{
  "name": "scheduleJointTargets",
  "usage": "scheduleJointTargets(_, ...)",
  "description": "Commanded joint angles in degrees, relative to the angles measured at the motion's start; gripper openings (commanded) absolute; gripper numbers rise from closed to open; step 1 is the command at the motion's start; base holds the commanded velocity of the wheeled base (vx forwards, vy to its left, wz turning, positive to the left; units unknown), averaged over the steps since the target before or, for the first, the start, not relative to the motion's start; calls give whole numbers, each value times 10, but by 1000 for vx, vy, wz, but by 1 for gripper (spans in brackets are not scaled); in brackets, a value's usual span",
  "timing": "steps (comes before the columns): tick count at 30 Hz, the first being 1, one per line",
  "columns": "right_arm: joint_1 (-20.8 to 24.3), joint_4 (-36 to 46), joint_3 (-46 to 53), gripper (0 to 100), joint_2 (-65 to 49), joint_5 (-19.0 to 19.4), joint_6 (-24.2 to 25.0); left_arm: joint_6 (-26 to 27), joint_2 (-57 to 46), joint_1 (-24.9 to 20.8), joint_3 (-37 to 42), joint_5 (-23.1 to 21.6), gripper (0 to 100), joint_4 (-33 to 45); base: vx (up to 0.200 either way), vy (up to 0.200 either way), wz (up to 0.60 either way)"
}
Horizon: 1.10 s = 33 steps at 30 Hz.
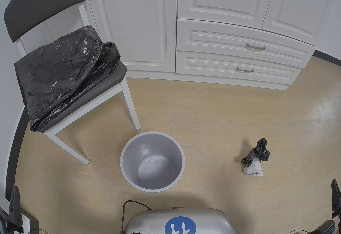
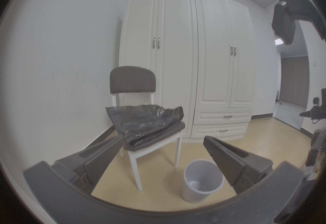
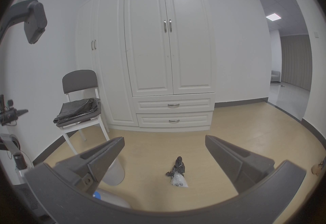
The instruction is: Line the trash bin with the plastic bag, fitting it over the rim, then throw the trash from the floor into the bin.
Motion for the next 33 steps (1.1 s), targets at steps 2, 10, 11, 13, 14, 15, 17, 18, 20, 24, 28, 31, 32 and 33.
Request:
scheduleJointTargets(2, -8, 36, -37, 100, 29, 2, -22, -3, -6, 0, -41, -10, 100, 75, 0, 0, 0)
scheduleJointTargets(10, -7, 54, -112, 100, 169, -3, -17, 14, 130, -1, -108, 10, 100, 103, 0, 0, 0)
scheduleJointTargets(11, -7, 52, -120, 100, 187, -2, -17, 14, 146, -1, -116, 17, 100, 103, 0, 0, 0)
scheduleJointTargets(13, -7, 46, -146, 100, 240, 0, -14, 14, 193, -1, -142, 33, 100, 103, 0, 0, 0)
scheduleJointTargets(14, -7, 39, -154, 100, 262, 1, -9, 14, 212, -1, -152, 39, 100, 103, 0, 0, 0)
scheduleJointTargets(15, -3, 22, -162, 100, 287, 1, -2, 15, 234, -1, -165, 46, 100, 103, 0, 0, 0)
scheduleJointTargets(17, 2, -27, -172, 100, 341, 1, 11, 15, 274, 0, -188, 61, 100, 102, 0, 0, 0)
scheduleJointTargets(18, 3, -38, -174, 100, 352, 0, 12, 15, 283, 0, -193, 63, 100, 102, 0, 0, 0)
scheduleJointTargets(20, 7, -118, -179, 100, 411, -3, 17, 16, 325, 1, -216, 77, 100, 101, 0, 0, 0)
scheduleJointTargets(24, 12, -203, -188, 100, 476, -6, 20, 41, 382, 17, -240, 90, 100, 98, 0, 0, 0)
scheduleJointTargets(28, 34, -223, -198, 100, 500, -7, 34, 85, 437, 65, -252, 89, 100, 83, 0, 0, 0)
scheduleJointTargets(31, 83, -223, -214, 100, 517, -47, 69, 142, 511, 129, -259, 83, 100, 32, 0, 0, 0)
scheduleJointTargets(32, 103, -224, -220, 100, 525, -69, 78, 154, 532, 143, -259, 81, 100, 15, 0, 0, 0)
scheduleJointTargets(33, 114, -224, -222, 100, 530, -85, 84, 160, 544, 149, -259, 79, 100, 5, 0, 0, 0)
